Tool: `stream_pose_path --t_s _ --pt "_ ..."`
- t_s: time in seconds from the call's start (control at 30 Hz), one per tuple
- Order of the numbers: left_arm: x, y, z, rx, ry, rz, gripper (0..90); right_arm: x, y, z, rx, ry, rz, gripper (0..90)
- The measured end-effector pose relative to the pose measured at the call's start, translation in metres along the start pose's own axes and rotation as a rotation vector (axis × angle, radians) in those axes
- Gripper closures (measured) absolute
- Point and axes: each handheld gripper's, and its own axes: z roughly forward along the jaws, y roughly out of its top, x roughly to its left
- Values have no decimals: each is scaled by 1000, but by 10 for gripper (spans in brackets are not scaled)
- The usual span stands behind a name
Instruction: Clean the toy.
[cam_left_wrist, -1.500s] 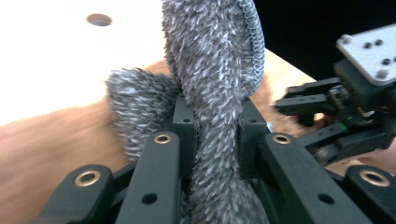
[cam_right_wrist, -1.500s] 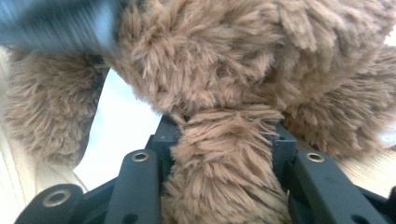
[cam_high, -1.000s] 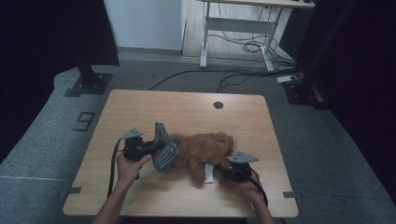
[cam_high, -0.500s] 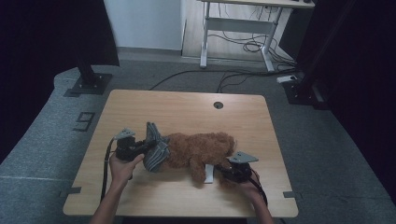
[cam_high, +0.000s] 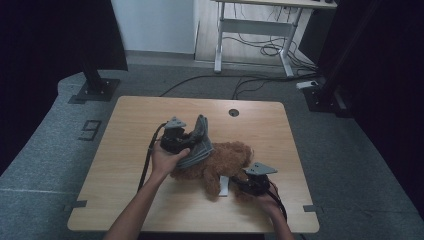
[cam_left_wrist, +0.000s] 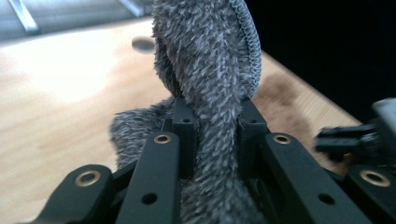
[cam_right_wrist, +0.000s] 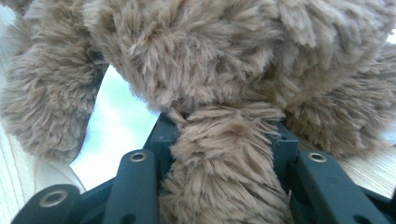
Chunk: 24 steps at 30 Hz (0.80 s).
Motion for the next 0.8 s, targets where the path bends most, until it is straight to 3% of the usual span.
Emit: stream_pose_path --t_s 0.1,0.43,0.67,0.8 --pt "4 -16 17 59 -14 -13 745 1 0 0 3 -4 -4 536" --pt "3 -49 7 4 -8 -5 756 -1 0 -7 0 -6 46 338" --pt "-6 -66 1 -32 -30 14 761 -11 9 -33 -113 41 127 251" --pt "-16 -71 0 -44 -9 49 762 -7 22 -27 -108 49 109 204"
